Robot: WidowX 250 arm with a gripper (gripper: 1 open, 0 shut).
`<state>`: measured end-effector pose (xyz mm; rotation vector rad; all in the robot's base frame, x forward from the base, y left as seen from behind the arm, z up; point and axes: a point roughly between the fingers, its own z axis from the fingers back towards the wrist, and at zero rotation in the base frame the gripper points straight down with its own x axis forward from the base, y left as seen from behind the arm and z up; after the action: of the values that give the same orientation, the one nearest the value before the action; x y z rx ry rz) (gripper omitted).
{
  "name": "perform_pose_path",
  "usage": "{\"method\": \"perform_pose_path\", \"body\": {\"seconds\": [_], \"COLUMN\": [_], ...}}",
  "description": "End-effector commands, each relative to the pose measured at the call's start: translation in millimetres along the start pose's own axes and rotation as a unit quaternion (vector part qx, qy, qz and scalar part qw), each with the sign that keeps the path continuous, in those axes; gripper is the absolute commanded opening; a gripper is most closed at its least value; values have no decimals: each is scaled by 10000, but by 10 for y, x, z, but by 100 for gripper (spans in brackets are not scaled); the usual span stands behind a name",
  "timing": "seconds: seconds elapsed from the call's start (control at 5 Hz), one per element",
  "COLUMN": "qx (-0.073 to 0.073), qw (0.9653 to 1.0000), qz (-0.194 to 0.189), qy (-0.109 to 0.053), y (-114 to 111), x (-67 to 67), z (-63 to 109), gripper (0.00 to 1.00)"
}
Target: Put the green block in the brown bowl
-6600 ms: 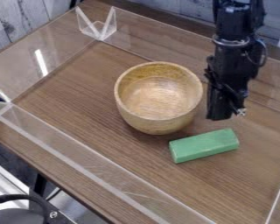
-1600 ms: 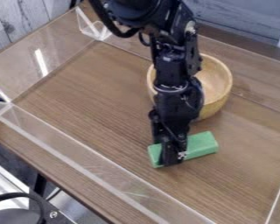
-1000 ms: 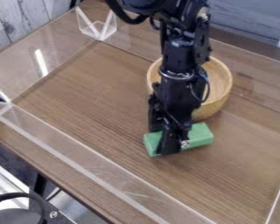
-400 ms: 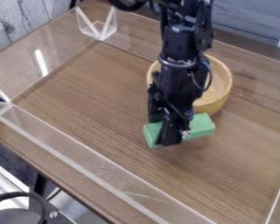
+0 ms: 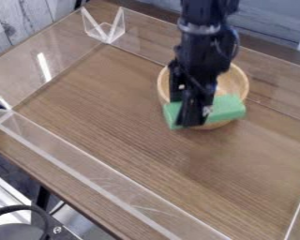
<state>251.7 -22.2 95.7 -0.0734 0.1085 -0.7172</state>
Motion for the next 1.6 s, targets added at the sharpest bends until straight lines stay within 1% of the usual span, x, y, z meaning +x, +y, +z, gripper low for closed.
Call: {"method": "perform_pose_path", "body": {"seconds": [0.0,0.4,0.6,0.8,1.0,1.2,1.4], "qx": [92,94,-120,-335,-232,-26,159], "qw": [9992,9999,9998,9989,9994,9996,9996], "qz": [-238,13,-167,-307,-224,-42,-4], "qy": [-314,-62,-57,-67,-138,-281,-227], "y": [152,335,394,437,454,462,446], "x": [135,424,536,599,689,799,824], "z": [153,53,-53,-134,-190,-258,-280], "gripper": [0,0,0,0,0,0,0]}}
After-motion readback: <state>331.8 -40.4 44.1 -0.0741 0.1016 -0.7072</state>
